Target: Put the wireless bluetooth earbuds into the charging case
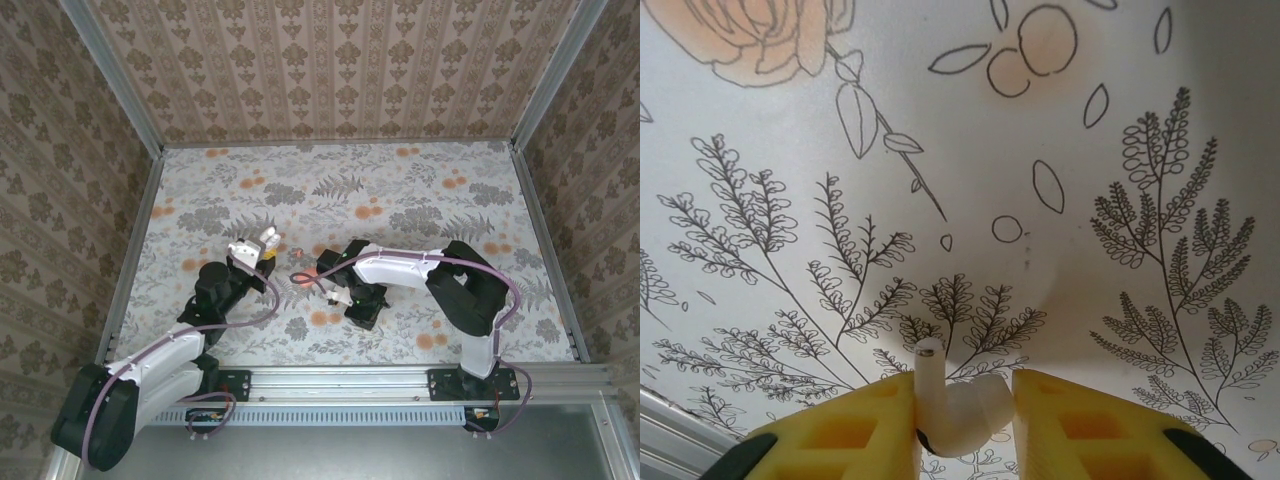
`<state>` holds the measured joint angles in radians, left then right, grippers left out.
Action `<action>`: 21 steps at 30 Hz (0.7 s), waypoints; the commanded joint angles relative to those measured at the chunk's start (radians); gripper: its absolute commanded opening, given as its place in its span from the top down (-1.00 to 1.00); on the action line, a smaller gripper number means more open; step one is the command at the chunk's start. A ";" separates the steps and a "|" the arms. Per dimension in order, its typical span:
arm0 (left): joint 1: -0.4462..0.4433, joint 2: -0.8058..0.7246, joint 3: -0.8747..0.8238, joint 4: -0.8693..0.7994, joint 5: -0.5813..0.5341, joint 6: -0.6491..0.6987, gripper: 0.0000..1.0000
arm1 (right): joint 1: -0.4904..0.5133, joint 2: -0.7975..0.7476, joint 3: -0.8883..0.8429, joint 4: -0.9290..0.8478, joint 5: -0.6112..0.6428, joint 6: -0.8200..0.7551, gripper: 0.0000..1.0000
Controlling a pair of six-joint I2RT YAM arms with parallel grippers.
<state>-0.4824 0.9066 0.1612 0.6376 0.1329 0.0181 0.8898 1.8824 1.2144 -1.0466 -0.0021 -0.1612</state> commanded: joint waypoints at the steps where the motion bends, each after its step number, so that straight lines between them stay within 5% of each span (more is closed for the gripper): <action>1: 0.008 -0.011 -0.002 0.007 -0.002 -0.016 0.84 | -0.004 0.008 -0.014 0.008 0.025 -0.010 0.29; 6: 0.009 -0.009 0.001 0.007 0.001 -0.015 0.84 | -0.005 -0.047 -0.012 -0.006 0.037 0.017 0.05; 11: 0.008 -0.005 0.004 0.008 0.001 -0.016 0.83 | -0.031 -0.165 -0.004 -0.020 0.012 0.180 0.03; 16: 0.010 0.003 0.015 0.007 0.005 -0.022 0.83 | -0.061 -0.208 0.020 -0.116 0.008 0.612 0.09; 21: 0.009 0.027 0.027 0.018 0.019 -0.024 0.83 | -0.062 -0.288 -0.085 -0.053 -0.133 1.071 0.08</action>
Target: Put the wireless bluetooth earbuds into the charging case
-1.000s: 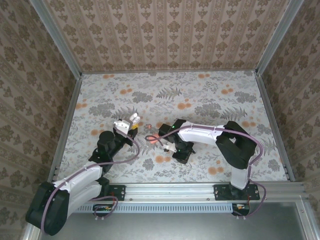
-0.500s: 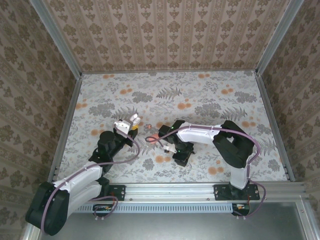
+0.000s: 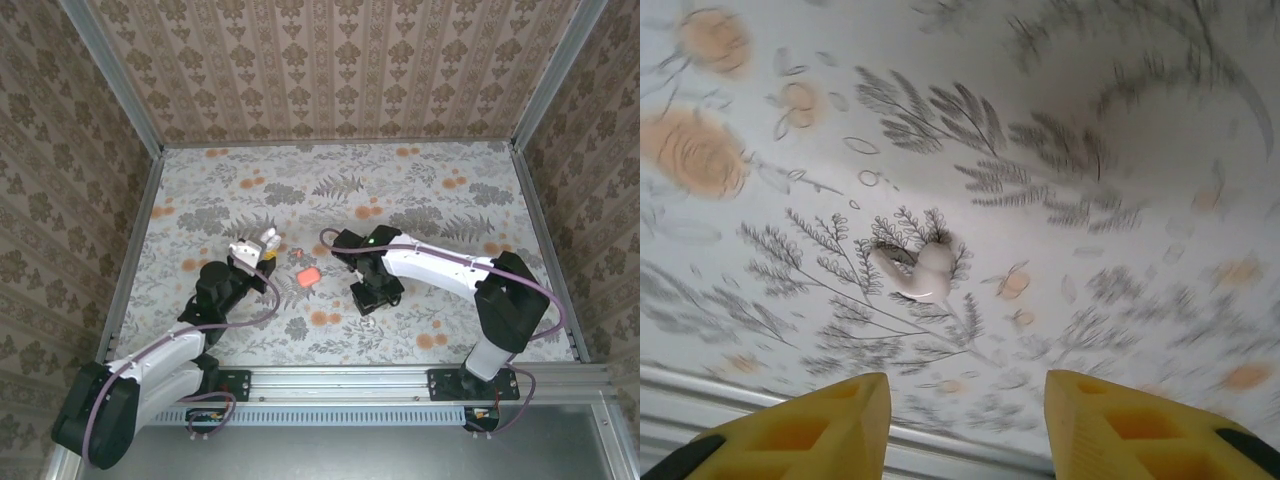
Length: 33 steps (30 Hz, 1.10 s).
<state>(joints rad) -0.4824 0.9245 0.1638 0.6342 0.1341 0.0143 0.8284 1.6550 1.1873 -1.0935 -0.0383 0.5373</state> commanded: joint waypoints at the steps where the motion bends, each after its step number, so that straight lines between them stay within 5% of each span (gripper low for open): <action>1: 0.009 0.012 0.024 0.027 0.020 -0.025 0.83 | -0.002 -0.090 -0.103 0.052 -0.140 0.453 0.08; 6: 0.009 0.016 0.022 0.038 0.024 -0.028 0.83 | 0.002 -0.205 -0.300 0.349 -0.199 0.734 0.09; 12: 0.011 0.011 0.022 0.041 0.032 -0.031 0.83 | 0.002 -0.221 -0.403 0.462 -0.170 0.826 0.05; 33: 0.016 0.014 0.017 0.047 0.042 -0.033 0.83 | -0.039 -0.139 -0.392 0.520 -0.115 0.757 0.23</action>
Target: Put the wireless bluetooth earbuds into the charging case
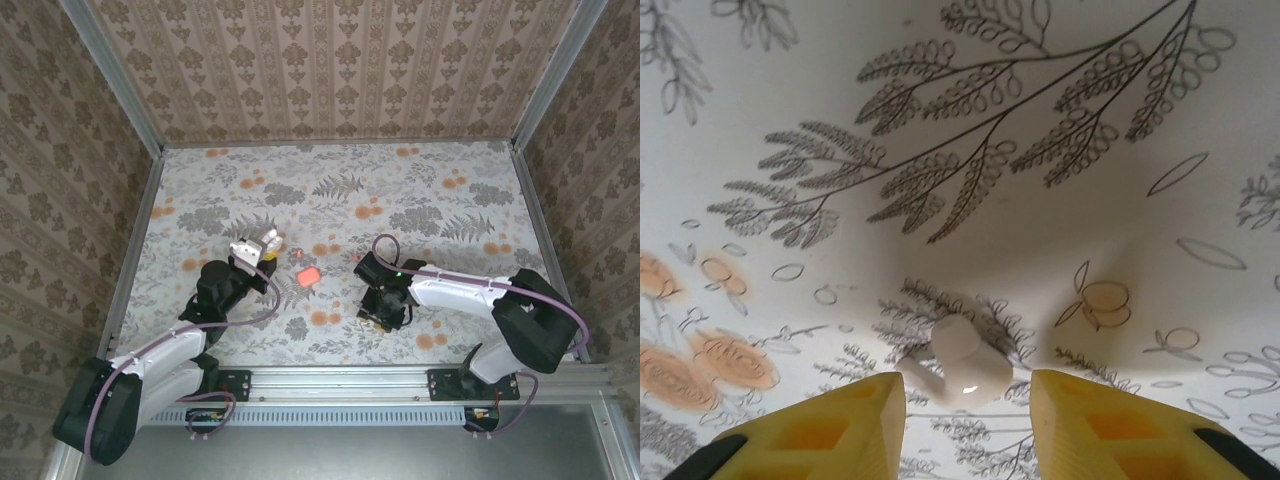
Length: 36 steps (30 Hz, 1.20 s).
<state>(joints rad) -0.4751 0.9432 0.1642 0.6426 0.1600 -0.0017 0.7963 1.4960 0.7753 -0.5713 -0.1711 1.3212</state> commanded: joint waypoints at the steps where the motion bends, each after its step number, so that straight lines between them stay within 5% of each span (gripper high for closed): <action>1: 0.010 -0.003 0.017 0.038 0.017 -0.017 0.83 | -0.009 0.029 0.023 -0.002 0.019 -0.034 0.24; 20: 0.010 0.025 0.017 0.046 0.056 -0.014 0.83 | -0.013 0.004 0.075 0.018 0.082 -0.161 0.55; 32: -0.023 0.281 0.047 0.224 0.504 0.086 0.83 | -0.011 -0.176 0.179 0.031 0.239 -0.731 0.58; 36: -0.069 0.329 0.059 0.244 0.544 0.176 0.83 | -0.004 -0.213 0.193 0.104 0.217 -0.867 0.57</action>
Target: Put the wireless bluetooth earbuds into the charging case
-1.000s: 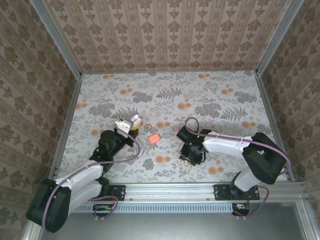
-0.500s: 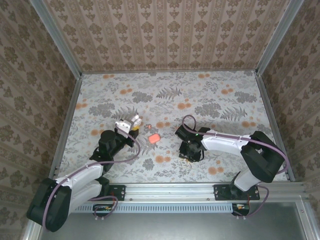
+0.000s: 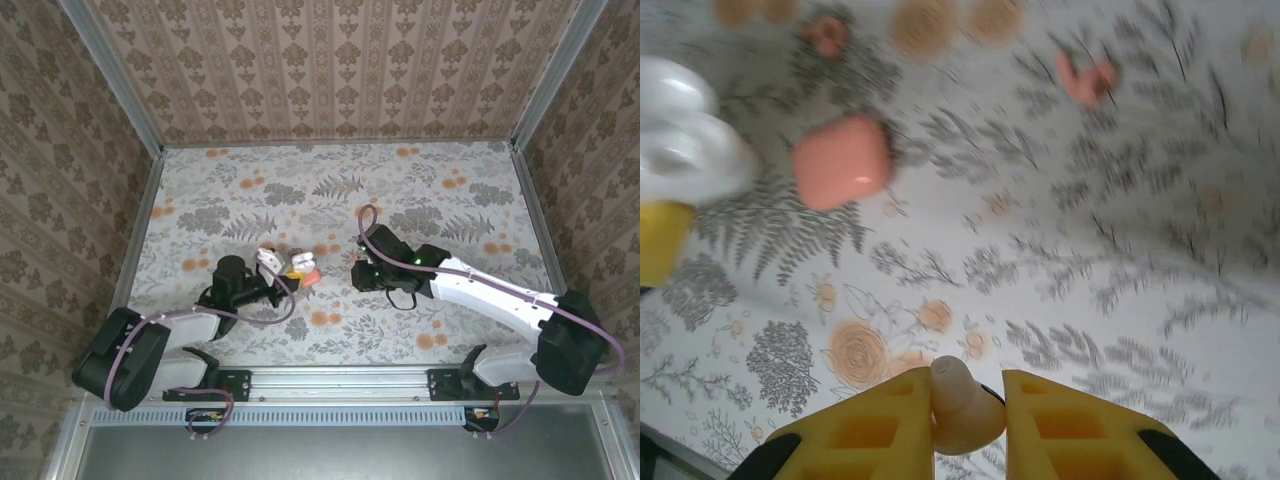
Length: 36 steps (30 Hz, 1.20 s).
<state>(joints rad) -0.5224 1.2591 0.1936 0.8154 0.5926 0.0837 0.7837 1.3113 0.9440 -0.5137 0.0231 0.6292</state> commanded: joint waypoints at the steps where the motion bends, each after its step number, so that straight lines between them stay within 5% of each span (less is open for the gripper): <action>1: -0.031 0.023 0.034 0.070 0.113 0.119 0.83 | 0.012 -0.036 0.022 0.070 0.010 -0.195 0.58; 13: -0.124 0.077 0.041 0.096 -0.014 0.318 0.84 | 0.107 -0.035 -0.008 0.222 0.018 -0.154 0.57; 36: -0.176 0.051 0.010 0.138 -0.135 0.401 0.86 | 0.140 0.022 -0.067 0.309 -0.001 0.221 0.56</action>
<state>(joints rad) -0.6891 1.3304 0.2138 0.9211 0.4747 0.4435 0.9173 1.3239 0.8970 -0.2443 0.0227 0.7612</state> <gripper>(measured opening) 0.195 0.220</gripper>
